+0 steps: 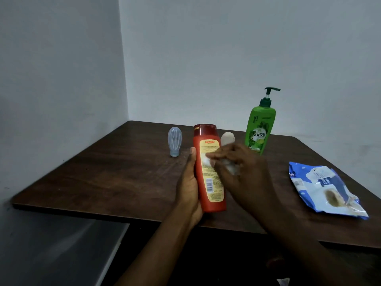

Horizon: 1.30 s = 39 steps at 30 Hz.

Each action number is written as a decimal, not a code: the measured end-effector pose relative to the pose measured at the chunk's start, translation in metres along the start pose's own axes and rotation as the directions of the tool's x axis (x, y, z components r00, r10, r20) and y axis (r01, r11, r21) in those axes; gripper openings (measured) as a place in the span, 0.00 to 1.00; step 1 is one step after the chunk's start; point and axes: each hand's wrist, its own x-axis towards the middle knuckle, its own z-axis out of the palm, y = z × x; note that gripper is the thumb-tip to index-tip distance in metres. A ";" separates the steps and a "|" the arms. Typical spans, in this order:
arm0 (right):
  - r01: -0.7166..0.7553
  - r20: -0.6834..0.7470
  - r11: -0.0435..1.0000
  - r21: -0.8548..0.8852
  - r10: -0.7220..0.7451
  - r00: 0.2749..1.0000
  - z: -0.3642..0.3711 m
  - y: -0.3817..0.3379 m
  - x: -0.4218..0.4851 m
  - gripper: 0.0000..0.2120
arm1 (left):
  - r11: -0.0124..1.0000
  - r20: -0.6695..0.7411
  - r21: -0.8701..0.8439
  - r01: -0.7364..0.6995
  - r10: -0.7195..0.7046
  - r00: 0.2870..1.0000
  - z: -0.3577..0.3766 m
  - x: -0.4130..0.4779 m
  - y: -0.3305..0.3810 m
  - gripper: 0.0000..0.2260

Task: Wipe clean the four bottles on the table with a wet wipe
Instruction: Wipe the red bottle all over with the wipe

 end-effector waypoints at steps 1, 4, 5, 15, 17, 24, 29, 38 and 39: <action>0.005 -0.024 1.000 -0.012 -0.006 1.000 0.000 0.002 0.010 0.08 | 0.997 -0.017 0.074 -0.033 0.034 0.999 -0.003 0.002 -0.001 0.23; 0.010 -0.091 1.000 0.008 -0.010 0.996 0.000 0.006 0.039 0.07 | 0.957 -0.050 0.273 -0.098 0.116 0.992 -0.009 0.011 -0.001 0.20; 0.007 -0.107 1.000 0.030 -0.004 0.994 0.001 0.006 0.046 0.07 | 0.942 -0.046 0.318 -0.110 0.131 0.990 -0.009 0.012 0.001 0.21; 0.240 -0.047 0.956 -0.166 -0.251 0.967 0.028 -0.004 0.039 0.10 | 0.723 0.105 0.612 -0.322 0.329 0.939 -0.011 0.016 -0.002 0.19; 0.206 -0.124 0.969 -0.139 -0.224 0.967 0.023 0.000 0.041 0.08 | 0.739 0.102 0.583 -0.338 0.346 0.933 -0.008 0.012 0.001 0.16; -0.308 -0.156 0.874 0.376 0.387 0.909 0.007 0.019 0.045 0.07 | 0.723 0.109 0.612 -0.322 0.325 0.939 -0.009 0.012 0.002 0.21; -0.340 -0.135 0.791 0.509 0.464 0.876 0.008 0.019 0.043 0.07 | 0.722 0.108 0.619 -0.309 0.311 0.944 -0.005 0.011 0.002 0.20; -0.248 -0.186 0.854 0.457 0.365 0.912 0.011 0.023 0.027 0.07 | 0.750 0.031 0.606 -0.265 0.310 0.950 -0.003 0.012 0.002 0.22; -0.306 -0.144 0.794 0.525 0.438 0.887 0.010 0.024 0.031 0.07 | 0.748 0.025 0.609 -0.263 0.313 0.949 -0.002 0.012 0.002 0.23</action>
